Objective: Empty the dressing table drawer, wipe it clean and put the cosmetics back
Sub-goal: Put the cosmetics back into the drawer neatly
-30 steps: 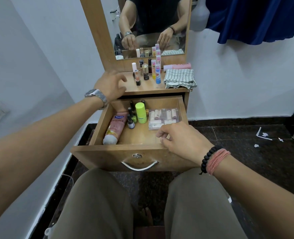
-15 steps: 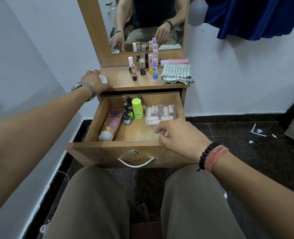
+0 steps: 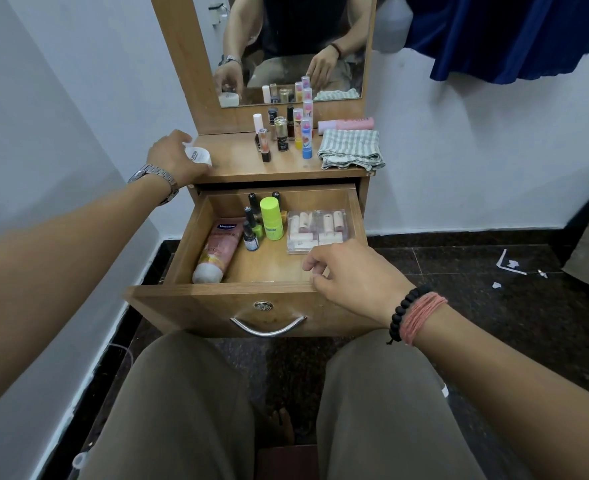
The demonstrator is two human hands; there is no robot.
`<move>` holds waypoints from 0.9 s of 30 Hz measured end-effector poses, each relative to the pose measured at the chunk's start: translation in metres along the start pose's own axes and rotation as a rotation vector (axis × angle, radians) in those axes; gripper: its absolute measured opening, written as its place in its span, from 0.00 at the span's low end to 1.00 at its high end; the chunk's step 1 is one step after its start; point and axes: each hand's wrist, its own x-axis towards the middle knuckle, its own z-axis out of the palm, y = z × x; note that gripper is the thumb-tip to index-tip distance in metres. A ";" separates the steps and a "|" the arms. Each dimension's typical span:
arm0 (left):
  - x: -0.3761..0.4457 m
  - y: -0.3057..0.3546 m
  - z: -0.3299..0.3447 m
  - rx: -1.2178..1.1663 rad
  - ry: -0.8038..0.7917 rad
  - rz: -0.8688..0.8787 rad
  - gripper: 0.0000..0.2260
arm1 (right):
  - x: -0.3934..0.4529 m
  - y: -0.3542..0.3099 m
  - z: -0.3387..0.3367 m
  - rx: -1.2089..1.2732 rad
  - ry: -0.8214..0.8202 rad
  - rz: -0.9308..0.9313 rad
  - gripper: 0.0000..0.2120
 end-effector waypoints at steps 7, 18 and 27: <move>-0.058 0.027 -0.016 0.002 -0.007 0.407 0.28 | 0.001 0.000 -0.003 0.061 0.054 -0.007 0.18; -0.168 0.056 0.011 -0.111 -0.417 0.800 0.37 | 0.007 0.003 -0.013 0.641 0.077 0.203 0.21; -0.147 0.065 0.060 0.118 -0.549 0.694 0.32 | 0.009 0.021 -0.032 0.762 0.259 0.263 0.15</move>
